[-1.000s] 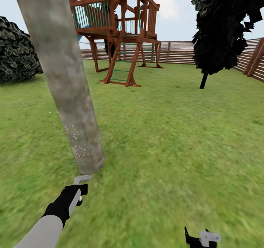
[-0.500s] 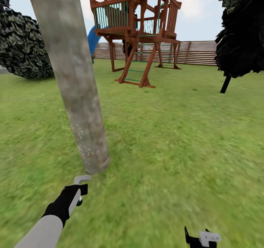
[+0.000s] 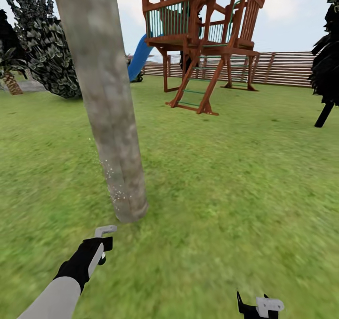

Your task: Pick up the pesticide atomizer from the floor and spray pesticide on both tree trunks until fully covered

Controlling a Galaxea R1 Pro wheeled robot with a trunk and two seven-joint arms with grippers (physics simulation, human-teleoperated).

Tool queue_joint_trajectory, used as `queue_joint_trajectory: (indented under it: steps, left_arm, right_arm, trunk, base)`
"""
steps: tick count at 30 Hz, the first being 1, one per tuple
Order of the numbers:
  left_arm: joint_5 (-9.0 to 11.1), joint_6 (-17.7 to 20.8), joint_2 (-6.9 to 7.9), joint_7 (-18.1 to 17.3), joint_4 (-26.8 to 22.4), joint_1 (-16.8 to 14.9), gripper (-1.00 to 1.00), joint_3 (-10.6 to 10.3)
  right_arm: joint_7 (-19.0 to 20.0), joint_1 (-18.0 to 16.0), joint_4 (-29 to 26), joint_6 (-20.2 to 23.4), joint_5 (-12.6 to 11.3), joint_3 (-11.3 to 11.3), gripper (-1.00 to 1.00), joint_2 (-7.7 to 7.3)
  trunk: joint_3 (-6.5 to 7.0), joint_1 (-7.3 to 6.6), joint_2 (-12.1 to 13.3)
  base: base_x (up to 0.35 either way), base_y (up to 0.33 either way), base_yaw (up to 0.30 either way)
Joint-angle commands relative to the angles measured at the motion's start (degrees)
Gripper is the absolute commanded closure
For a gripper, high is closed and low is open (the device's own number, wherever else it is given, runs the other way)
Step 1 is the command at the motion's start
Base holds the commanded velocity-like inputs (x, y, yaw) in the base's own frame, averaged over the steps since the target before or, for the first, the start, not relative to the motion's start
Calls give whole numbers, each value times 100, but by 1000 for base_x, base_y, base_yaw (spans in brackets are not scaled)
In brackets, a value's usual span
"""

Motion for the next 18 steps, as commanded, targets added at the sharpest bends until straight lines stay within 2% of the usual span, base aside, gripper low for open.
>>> queue_joint_trajectory:
  steps: [1,18]
  left_arm:
    - [0,0,0,1,0,0,100,0]
    - [2,1,0,1,0,0,100,0]
  right_arm:
    - [0,0,0,0,1,0,-100,0]
    - [0,1,0,0,8,0,-100,0]
  trunk:
    - [0,0,0]
    - [0,0,0]
  base:
    - [125,-257,279]
    - [119,-259,279]
